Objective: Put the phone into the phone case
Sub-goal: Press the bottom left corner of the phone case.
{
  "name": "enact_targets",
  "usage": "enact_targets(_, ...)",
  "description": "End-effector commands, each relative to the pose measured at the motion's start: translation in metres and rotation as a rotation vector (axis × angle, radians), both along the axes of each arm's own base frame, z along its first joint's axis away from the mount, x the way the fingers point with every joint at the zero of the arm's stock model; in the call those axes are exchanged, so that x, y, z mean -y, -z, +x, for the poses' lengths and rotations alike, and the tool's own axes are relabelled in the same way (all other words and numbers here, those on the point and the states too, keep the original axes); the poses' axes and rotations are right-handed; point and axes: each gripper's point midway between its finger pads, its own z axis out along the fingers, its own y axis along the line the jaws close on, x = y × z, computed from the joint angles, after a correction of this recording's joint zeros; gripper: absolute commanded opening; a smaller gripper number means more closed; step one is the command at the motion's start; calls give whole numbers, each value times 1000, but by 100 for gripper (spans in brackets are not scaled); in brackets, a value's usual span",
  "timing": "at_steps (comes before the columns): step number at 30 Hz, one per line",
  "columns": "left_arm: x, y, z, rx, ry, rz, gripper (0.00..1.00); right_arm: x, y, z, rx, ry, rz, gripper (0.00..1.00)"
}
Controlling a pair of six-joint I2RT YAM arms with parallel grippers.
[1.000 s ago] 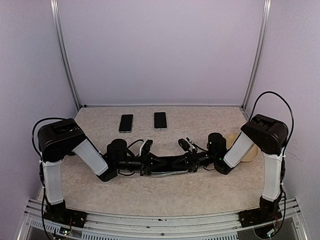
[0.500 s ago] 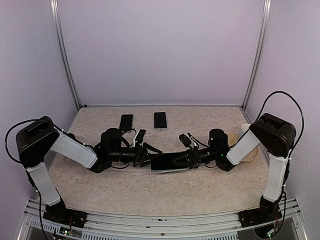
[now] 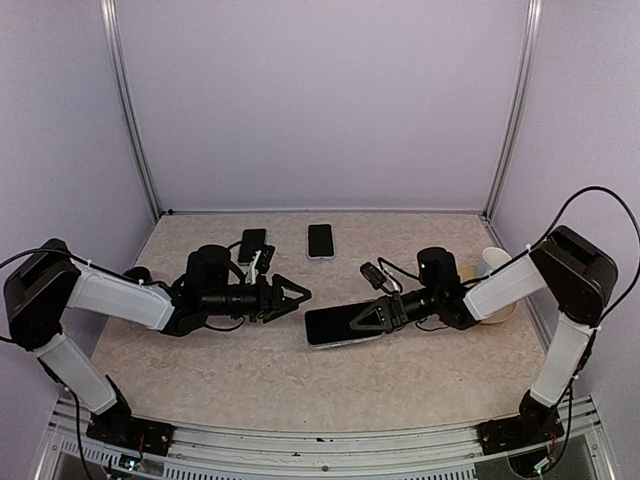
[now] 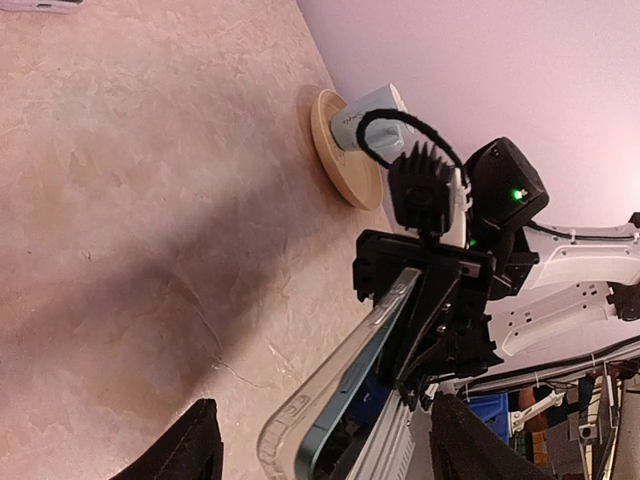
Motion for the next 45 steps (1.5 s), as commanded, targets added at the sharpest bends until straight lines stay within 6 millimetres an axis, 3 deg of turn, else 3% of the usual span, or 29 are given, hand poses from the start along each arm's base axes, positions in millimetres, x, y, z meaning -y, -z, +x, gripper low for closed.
enact_targets(1,-5,3,-5,32,12,19,72,1,-34,-3,189,-54,58,0)
enact_targets(10,9,-24,-27,100,148,-83,75,4,-48,-13,330,-95,50,0)
enact_targets(19,31,-39,-59,138,309,-151,71,6,-64,-21,426,-112,68,0)
enact_targets(28,37,-48,-71,159,366,-200,45,7,-62,-22,427,-112,61,0)
enact_targets(41,38,-50,-72,160,365,-214,1,7,-58,-21,422,-112,50,0)
enact_targets(45,38,-44,-65,158,324,-175,0,7,-57,-20,419,-108,46,0)
